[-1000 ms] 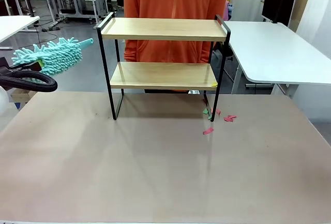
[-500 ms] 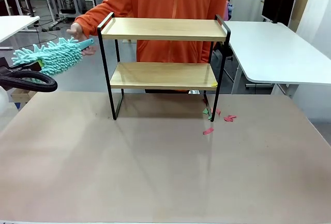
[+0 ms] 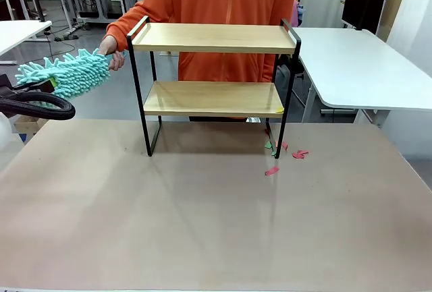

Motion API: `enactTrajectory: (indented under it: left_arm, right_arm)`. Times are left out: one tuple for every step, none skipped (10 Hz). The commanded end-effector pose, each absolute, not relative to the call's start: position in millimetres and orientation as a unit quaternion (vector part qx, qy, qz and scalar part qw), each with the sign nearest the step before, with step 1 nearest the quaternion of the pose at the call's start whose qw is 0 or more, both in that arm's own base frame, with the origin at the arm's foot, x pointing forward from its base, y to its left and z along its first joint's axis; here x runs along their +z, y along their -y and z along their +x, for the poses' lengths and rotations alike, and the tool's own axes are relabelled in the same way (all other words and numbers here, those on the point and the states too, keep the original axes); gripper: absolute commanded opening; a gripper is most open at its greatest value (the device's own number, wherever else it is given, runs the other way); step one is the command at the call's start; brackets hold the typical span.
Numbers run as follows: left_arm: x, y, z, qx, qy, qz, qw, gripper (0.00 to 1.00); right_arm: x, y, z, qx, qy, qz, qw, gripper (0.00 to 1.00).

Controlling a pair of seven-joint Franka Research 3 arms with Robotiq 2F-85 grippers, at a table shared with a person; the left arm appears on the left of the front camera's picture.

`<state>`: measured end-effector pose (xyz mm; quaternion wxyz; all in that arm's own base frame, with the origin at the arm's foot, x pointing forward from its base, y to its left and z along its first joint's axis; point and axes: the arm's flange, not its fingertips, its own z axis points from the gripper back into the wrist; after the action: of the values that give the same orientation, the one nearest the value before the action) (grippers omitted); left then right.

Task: Clean the shelf.
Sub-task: Hand the Duster back to the human.

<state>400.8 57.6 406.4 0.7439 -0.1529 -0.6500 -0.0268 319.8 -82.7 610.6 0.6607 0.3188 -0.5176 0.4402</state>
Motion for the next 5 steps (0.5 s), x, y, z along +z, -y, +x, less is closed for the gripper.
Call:
enactTrajectory:
  left_arm:
    - [406,-58,401,-0.027,0.650,-0.153,0.744,0.35]
    - [419,-56,394,-0.042,0.644,-0.173,0.744,0.76]
    - [427,-56,390,-0.033,0.631,-0.185,0.752,0.92]
    - [438,-57,385,-0.016,0.625,-0.197,0.755,1.00]
    - [452,-61,380,-0.007,0.619,-0.212,0.756,1.00]
  right_arm:
    - [612,82,322,0.444,0.530,0.318,0.649,1.00]
    - [612,82,322,0.444,0.530,0.318,0.649,1.00]
    - [612,82,322,0.444,0.530,0.318,0.649,1.00]
    - [612,82,322,0.444,0.530,0.318,0.649,1.00]
    - [612,82,322,0.444,0.530,0.318,0.649,1.00]
